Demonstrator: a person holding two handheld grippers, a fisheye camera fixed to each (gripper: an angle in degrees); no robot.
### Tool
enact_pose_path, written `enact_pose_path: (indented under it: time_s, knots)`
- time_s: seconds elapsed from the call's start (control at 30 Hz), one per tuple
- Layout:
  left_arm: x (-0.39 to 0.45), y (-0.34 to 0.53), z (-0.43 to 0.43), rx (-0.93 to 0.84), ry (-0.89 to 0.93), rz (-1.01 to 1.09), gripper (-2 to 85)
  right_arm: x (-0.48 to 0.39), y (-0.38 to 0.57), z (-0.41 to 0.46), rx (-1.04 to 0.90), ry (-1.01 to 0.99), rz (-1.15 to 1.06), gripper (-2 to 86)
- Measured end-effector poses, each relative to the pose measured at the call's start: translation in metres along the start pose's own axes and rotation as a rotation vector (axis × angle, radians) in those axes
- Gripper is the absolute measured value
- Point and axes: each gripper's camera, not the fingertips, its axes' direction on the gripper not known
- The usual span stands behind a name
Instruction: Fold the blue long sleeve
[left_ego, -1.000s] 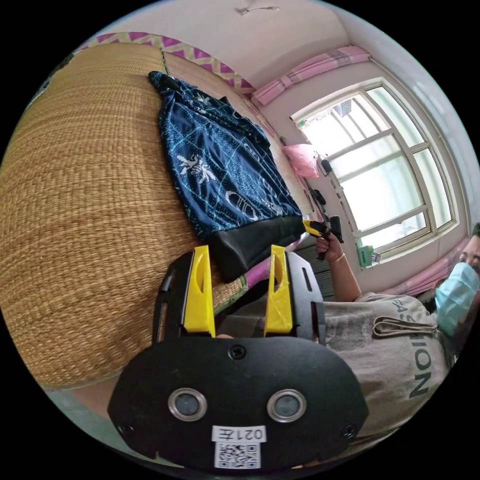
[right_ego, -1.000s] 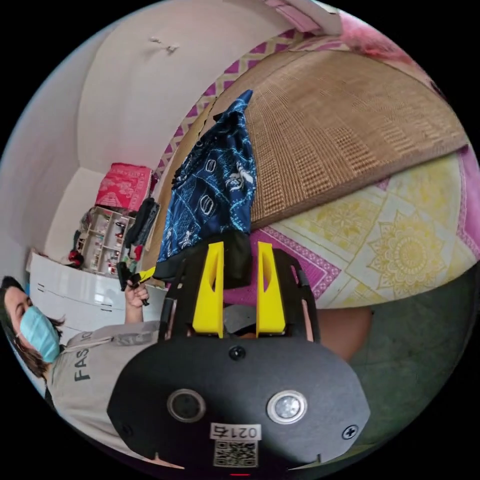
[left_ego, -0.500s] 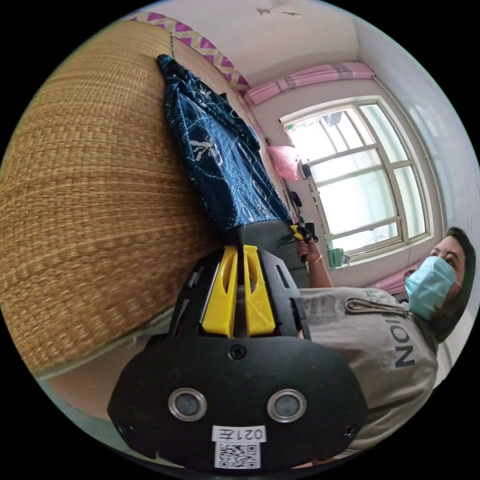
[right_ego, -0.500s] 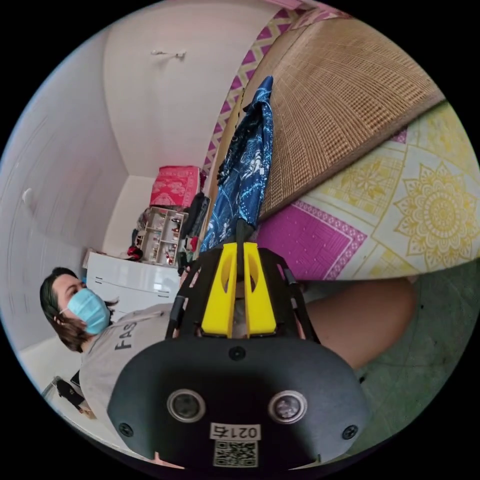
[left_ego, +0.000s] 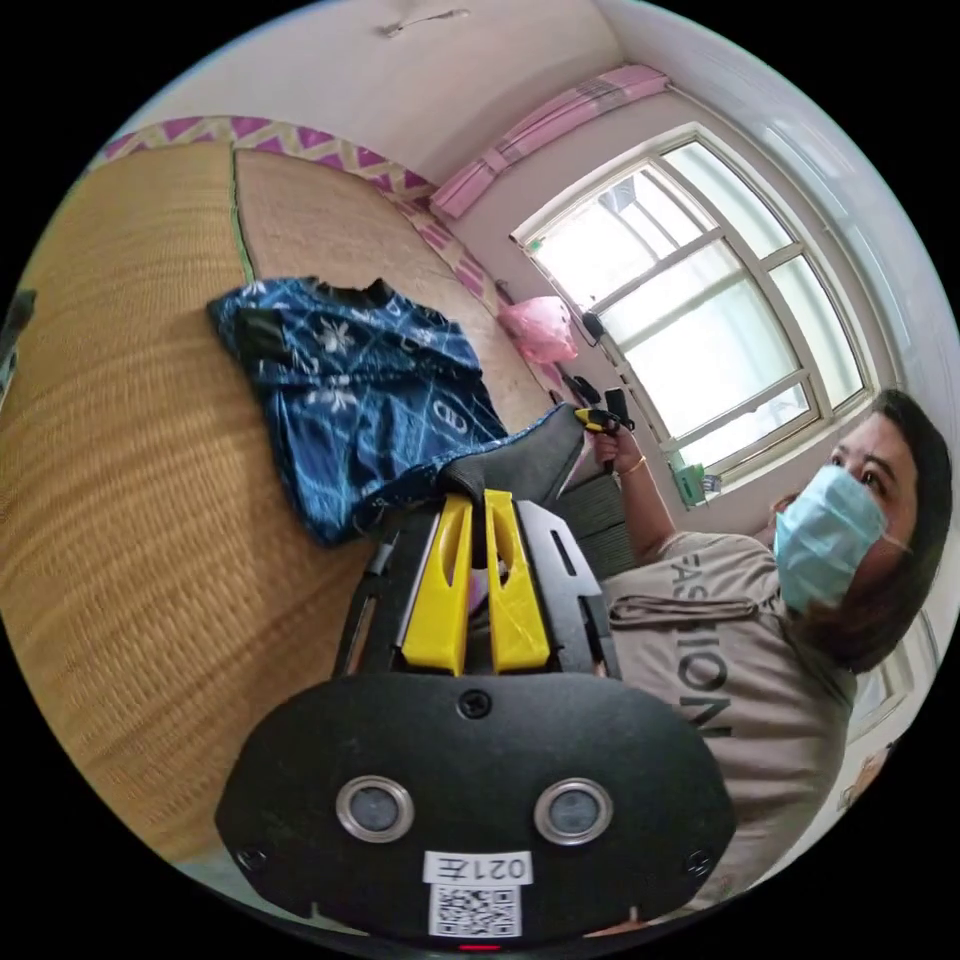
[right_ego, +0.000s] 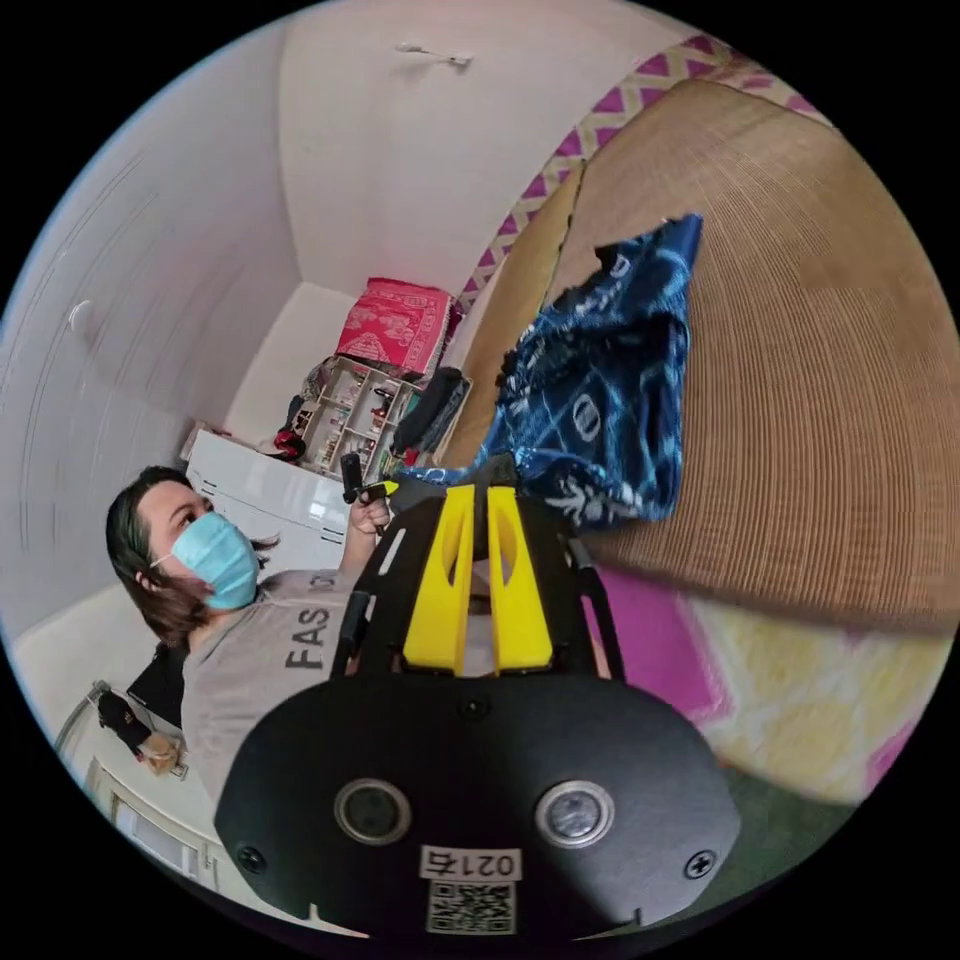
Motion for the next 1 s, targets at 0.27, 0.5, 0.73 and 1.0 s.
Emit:
enact_pose_path:
  time_s: [0.27, 0.5, 0.73, 1.0]
  knots:
    - [-0.171, -0.209, 0.038, -0.006, 0.047, -0.21, 1.8, 0.098, -0.211, 0.043, 0.0, 0.057, 0.065, 2.5]
    - [-0.277, -0.199, 0.039, 0.309, 0.079, -0.43, 11.8, 0.206, -0.247, 0.056, 0.224, 0.148, 0.263, 7.7]
    - [-0.142, -0.151, 0.1, -0.075, -0.232, -0.056, 14.8, 0.164, -0.168, 0.067, 0.048, 0.284, 0.06, 8.4]
    - [-0.072, -0.134, 0.157, -0.069, -0.38, -0.005, 14.5, 0.112, -0.096, 0.127, -0.02, 0.42, -0.051, 8.4]
